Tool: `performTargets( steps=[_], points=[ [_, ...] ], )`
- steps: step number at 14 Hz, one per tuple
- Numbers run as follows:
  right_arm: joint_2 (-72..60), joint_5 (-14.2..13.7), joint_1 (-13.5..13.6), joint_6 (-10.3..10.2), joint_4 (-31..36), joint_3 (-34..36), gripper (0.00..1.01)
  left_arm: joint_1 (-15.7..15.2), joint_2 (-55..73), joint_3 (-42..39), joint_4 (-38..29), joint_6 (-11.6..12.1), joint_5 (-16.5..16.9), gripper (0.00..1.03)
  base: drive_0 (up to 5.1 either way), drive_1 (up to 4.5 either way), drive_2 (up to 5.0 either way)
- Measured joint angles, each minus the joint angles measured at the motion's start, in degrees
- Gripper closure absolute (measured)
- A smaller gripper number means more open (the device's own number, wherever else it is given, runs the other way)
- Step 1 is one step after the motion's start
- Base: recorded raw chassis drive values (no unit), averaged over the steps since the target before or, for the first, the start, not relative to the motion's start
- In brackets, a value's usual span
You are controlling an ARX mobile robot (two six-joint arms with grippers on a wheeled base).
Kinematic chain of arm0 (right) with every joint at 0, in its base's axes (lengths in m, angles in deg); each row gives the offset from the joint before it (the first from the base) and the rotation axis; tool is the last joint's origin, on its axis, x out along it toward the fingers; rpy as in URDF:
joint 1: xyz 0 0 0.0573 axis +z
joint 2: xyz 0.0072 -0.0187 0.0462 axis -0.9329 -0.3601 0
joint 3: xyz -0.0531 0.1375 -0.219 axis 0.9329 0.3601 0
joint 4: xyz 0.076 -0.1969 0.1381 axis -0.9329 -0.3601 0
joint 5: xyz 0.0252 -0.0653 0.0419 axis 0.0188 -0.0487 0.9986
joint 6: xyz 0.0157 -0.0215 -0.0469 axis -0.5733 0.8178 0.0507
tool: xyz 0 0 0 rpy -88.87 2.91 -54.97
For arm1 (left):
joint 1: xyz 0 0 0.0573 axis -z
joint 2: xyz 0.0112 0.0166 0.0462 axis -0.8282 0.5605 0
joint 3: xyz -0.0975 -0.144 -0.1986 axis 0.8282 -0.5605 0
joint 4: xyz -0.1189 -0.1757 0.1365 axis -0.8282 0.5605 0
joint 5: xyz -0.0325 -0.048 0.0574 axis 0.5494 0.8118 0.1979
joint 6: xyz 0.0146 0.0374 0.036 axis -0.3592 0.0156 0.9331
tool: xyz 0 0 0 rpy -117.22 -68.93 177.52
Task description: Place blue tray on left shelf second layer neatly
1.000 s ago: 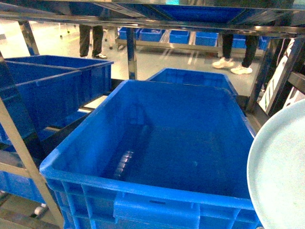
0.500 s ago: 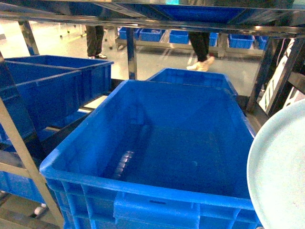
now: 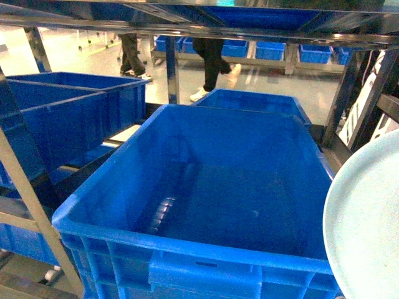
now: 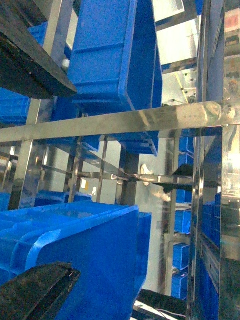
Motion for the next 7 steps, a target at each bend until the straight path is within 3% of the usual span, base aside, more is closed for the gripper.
performTargets(
  steps=[7],
  points=[
    [-0.72,-1.44,2.34,0.22,0.50,-0.15,0.99,0.00,0.00,0.00,0.00,0.00,0.02,0.05,0.0,0.00,0.0]
  ],
)
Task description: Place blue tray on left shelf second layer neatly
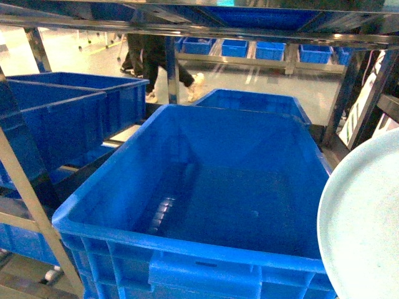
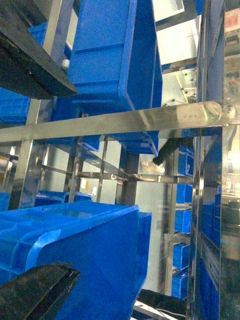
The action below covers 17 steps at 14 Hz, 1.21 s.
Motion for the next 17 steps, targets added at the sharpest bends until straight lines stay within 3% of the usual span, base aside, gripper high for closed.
performTargets(
  steps=[6,12,17],
  points=[
    [-0.48,-0.98,2.93,-0.26,0.39,-2.14,0.99,0.00,0.00,0.00,0.00,0.00,-0.02,0.05,0.0,0.00,0.0],
    [-24.57,-4.74,8.68,-0.07,21.18,-6.99,0.99,0.00,0.00,0.00,0.00,0.00,0.00,0.05,0.0,0.00,0.0],
    [-39.01,-6.29,11.21,-0.15,30.16,-11.45,0.99,0.00,0.00,0.00,0.00,0.00,0.00,0.05,0.0,0.00,0.0]
  ],
)
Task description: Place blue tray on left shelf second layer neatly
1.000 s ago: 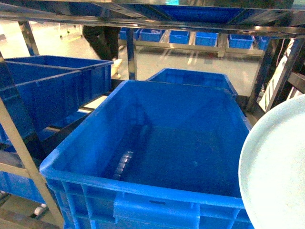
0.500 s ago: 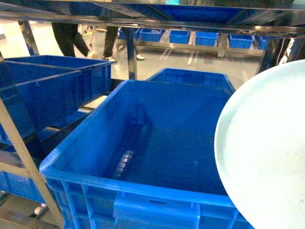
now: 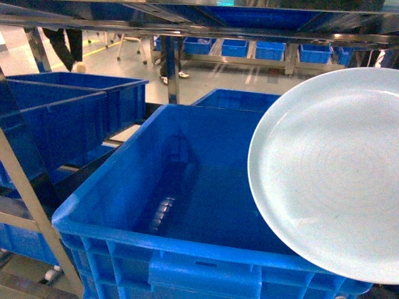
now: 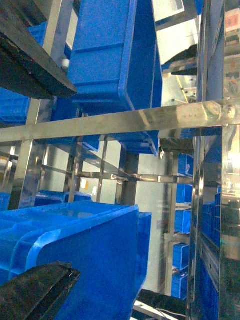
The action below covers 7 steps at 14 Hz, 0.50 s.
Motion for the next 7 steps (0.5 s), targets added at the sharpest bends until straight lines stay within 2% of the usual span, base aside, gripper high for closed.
performTargets(
  steps=[3,7],
  points=[
    [-9.55,-0.87,0.55,-0.07,3.76,-4.74,0.99,0.00,0.00,0.00,0.00,0.02,0.00,0.05,0.0,0.00,0.0],
    [-14.03,-2.29,4.70,-0.09,5.46,-7.10,0.99,0.00,0.00,0.00,0.00,0.00,0.00,0.05,0.0,0.00,0.0]
  ],
)
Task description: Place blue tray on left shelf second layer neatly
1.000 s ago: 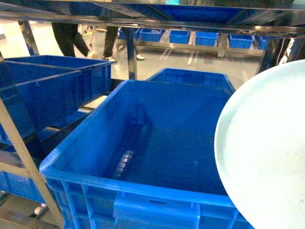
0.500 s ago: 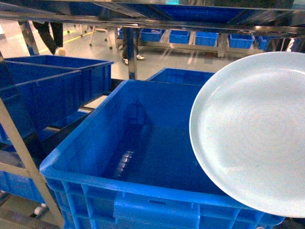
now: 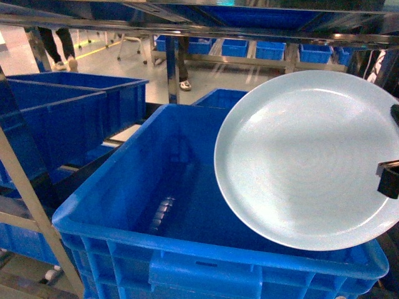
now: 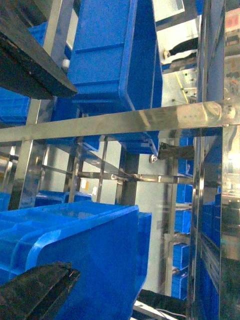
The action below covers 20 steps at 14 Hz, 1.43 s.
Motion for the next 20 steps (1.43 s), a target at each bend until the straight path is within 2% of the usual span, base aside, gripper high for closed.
performTargets(
  steps=[4,8,16,17,19,20],
  points=[
    [-6.03,-1.22,1.70,0.04,2.16,-2.99,0.99,0.00,0.00,0.00,0.00,0.00,0.00,0.05,0.0,0.00,0.0],
    [-11.67,-2.03,2.03,0.26,3.67,-5.53,0.99,0.00,0.00,0.00,0.00,0.02,0.00,0.05,0.0,0.00,0.0],
    [-12.44,-2.82,4.39,0.63,2.91,-6.32,0.99,0.00,0.00,0.00,0.00,0.02,0.00,0.05,0.0,0.00,0.0],
    [-12.44,-2.73,4.66,0.59,2.91,-6.32,0.91,0.00,0.00,0.00,0.00,0.00,0.00,0.05,0.0,0.00,0.0],
    [-12.44,-2.73,4.66,0.59,2.99,-6.32,0.62,0.00,0.00,0.00,0.00,0.00,0.00,0.05,0.0,0.00,0.0],
    [-12.44,-2.73,4.66,0.59,2.97,-6.32,0.44,0.00,0.00,0.00,-0.02,0.02,0.00,0.05,0.0,0.00,0.0]
  ],
)
